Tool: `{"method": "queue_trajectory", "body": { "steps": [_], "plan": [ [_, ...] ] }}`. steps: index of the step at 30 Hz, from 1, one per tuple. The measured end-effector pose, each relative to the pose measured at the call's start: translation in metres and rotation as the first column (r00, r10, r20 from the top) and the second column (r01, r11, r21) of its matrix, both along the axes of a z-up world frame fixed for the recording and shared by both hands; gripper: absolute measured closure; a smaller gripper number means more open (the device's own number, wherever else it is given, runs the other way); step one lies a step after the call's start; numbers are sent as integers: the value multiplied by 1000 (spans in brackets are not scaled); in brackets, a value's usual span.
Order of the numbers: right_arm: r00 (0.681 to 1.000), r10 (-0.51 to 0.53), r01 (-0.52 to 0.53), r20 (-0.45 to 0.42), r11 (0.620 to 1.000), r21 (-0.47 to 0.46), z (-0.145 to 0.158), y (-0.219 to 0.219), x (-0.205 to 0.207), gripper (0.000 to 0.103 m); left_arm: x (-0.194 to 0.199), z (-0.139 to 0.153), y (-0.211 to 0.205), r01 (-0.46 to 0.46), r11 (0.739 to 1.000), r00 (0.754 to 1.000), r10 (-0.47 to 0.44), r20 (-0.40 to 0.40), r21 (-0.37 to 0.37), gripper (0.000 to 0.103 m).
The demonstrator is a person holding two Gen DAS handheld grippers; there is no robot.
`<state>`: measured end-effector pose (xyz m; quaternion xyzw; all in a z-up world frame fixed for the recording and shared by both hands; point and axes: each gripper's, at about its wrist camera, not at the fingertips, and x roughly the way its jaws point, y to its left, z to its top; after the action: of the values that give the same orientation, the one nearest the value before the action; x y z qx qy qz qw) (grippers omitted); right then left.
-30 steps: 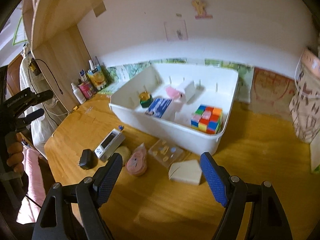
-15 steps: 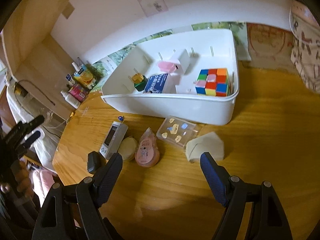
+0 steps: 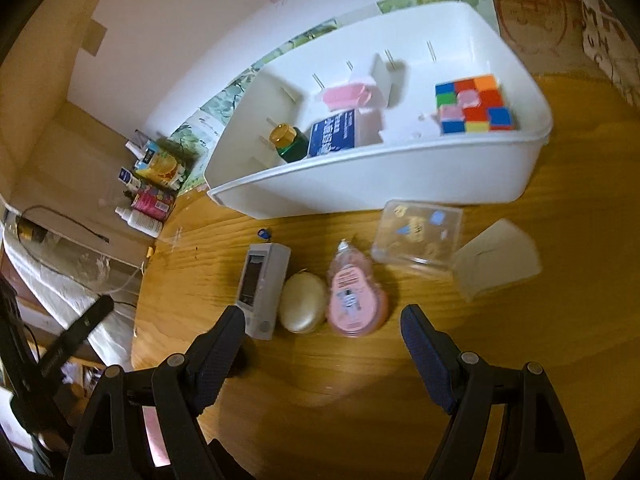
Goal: Organize rigid objects
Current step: 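Move the left gripper to the black charger plug while the right moves to the white handheld device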
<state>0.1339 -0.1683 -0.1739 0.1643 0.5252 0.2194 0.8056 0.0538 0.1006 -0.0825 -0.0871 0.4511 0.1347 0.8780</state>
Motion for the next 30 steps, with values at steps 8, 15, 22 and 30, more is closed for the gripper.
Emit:
{"method": "queue_trajectory", "body": {
  "steps": [8, 15, 22, 30],
  "plan": [
    [997, -67, 68, -45, 998, 14, -10, 28, -2, 22, 13, -17, 3, 210, 978, 973, -210, -92, -11, 20],
    [988, -129, 134, -90, 989, 55, -21, 41, -6, 22, 35, -35, -5, 408, 911, 895, -412, -167, -64, 11],
    [970, -189, 202, -154, 976, 79, -34, 52, -9, 22, 47, -58, -28, 601, 789, 751, -611, -250, -126, 10],
    [947, -215, 254, -239, 956, 144, -52, 59, -11, 22, 57, -80, -37, 652, 730, 668, -681, -299, -204, 10]
  ]
}}
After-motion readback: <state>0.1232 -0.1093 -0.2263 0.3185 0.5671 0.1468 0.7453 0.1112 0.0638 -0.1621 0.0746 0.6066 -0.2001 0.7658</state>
